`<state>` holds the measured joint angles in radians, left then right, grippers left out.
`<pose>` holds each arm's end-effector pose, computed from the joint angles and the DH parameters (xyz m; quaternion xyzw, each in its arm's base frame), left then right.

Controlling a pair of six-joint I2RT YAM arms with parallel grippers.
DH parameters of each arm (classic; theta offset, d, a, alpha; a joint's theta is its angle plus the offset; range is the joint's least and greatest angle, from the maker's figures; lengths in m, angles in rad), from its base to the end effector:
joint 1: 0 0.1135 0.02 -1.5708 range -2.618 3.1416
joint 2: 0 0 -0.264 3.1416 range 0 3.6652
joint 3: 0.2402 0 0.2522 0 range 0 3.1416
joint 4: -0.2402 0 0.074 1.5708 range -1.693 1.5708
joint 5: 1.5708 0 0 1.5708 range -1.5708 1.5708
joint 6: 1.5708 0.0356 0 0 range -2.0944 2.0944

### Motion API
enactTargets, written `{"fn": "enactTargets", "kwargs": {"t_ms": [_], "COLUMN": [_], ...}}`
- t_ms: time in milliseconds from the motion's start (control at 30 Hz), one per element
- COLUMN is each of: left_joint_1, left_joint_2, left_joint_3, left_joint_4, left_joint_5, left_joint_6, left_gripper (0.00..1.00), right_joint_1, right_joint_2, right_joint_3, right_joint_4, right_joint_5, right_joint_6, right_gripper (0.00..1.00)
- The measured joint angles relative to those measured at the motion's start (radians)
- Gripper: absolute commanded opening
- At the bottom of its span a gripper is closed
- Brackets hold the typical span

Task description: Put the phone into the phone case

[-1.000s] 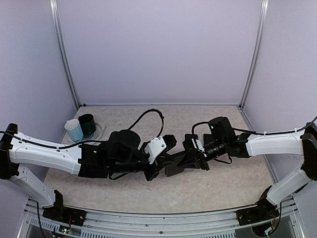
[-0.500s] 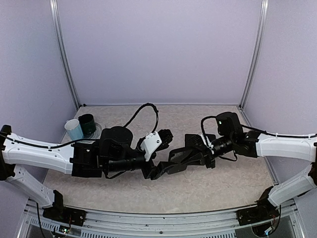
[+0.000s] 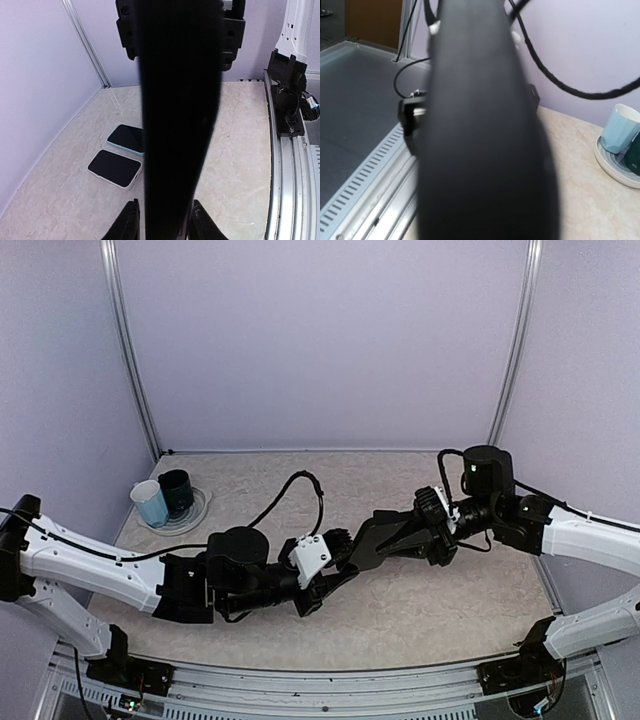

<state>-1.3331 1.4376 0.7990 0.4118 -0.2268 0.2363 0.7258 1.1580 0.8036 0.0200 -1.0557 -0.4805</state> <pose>0.0839 -0.3123 0.2529 0.4996 0.6000 -0.2469 0.5740 0.1673 0.1898 0.2965 -0.6397 0.4142 0.4686 0.4467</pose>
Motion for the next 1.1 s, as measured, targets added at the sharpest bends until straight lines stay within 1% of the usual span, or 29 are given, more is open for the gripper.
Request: {"fn": "enactTargets", "kwargs": {"t_ms": [33, 67, 133, 400, 433, 467, 500, 533, 567, 700, 733, 767, 800, 833, 867, 900, 933, 1067, 1100], "left_joint_1": [-0.004, -0.01, -0.016, -0.024, -0.024, -0.024, -0.024, -0.024, -0.025, -0.024, -0.024, -0.024, -0.024, -0.024, -0.026, -0.027, -0.029, -0.032, -0.032], "left_joint_2": [0.013, 0.026, 0.042, 0.045, 0.044, 0.044, 0.044, 0.044, 0.043, 0.032, 0.024, 0.015, 0.005, -0.002, -0.008, -0.01, -0.01, -0.01, -0.009], "left_joint_3": [0.012, 0.023, 0.029, 0.029, 0.029, 0.029, 0.029, 0.029, 0.029, 0.025, 0.024, 0.024, 0.024, 0.024, 0.024, 0.024, 0.024, 0.027, 0.028], "left_joint_4": [0.008, 0.014, 0.025, 0.028, 0.028, 0.028, 0.029, 0.029, 0.027, 0.018, 0.015, 0.013, 0.01, 0.009, 0.006, 0.006, 0.006, -0.004, -0.005], "left_joint_5": [-0.009, -0.018, -0.025, -0.013, -0.013, -0.013, -0.012, -0.014, -0.025, -0.067, -0.071, -0.071, -0.069, -0.068, -0.063, -0.06, -0.05, -0.038, -0.037], "left_joint_6": [0.006, 0.012, 0.016, 0.01, 0.01, 0.008, 0.007, 0.006, 0.003, -0.005, -0.005, -0.005, -0.005, -0.005, -0.004, -0.011, -0.005, -0.012, -0.018], "left_gripper": [0.3, 0.24, 0.0, 0.0, 0.02, 0.24, 0.41, 0.45, 0.46, 0.47, 0.46, 0.41, 0.34, 0.24, 0.12, 0.03, 0.0, 0.0, 0.0], "right_joint_1": [0.0, 0.0, 0.0, 0.0, 0.0, 0.0, 0.0, 0.0, 0.0, 0.0, 0.0, 0.0, 0.0, 0.0, 0.0, 0.0, 0.0, 0.0, 0.0], "right_joint_2": [-0.003, -0.005, -0.01, -0.019, -0.02, -0.021, -0.021, -0.023, -0.024, -0.036, -0.039, -0.041, -0.042, -0.042, -0.042, -0.042, -0.042, -0.042, -0.042], "right_joint_3": [0.0, 0.0, 0.0, 0.0, 0.0, 0.0, 0.0, 0.0, 0.0, 0.0, 0.001, 0.003, 0.005, 0.006, 0.009, 0.013, 0.016, 0.018, 0.018], "right_joint_4": [0.0, 0.0, 0.0, -0.015, -0.016, -0.016, -0.018, -0.019, -0.023, -0.027, -0.027, -0.029, -0.03, -0.029, -0.028, -0.028, -0.024, -0.028, -0.027], "right_joint_5": [0.0, 0.0, 0.0, -0.019, -0.018, -0.018, -0.018, -0.018, -0.017, -0.018, -0.018, -0.018, -0.018, -0.018, -0.017, -0.017, -0.013, -0.015, -0.015], "right_joint_6": [0.002, 0.002, 0.003, -0.027, -0.028, -0.028, -0.029, -0.031, -0.027, -0.027, -0.028, -0.029, -0.03, -0.032, -0.034, -0.035, -0.034, -0.023, -0.017], "right_gripper": [0.0, 0.0, 0.0, 0.0, 0.0, 0.0, 0.0, 0.0, 0.0, 0.0, 0.0, 0.0, 0.0, 0.0, 0.0, 0.0, 0.0, 0.0, 0.04]}}
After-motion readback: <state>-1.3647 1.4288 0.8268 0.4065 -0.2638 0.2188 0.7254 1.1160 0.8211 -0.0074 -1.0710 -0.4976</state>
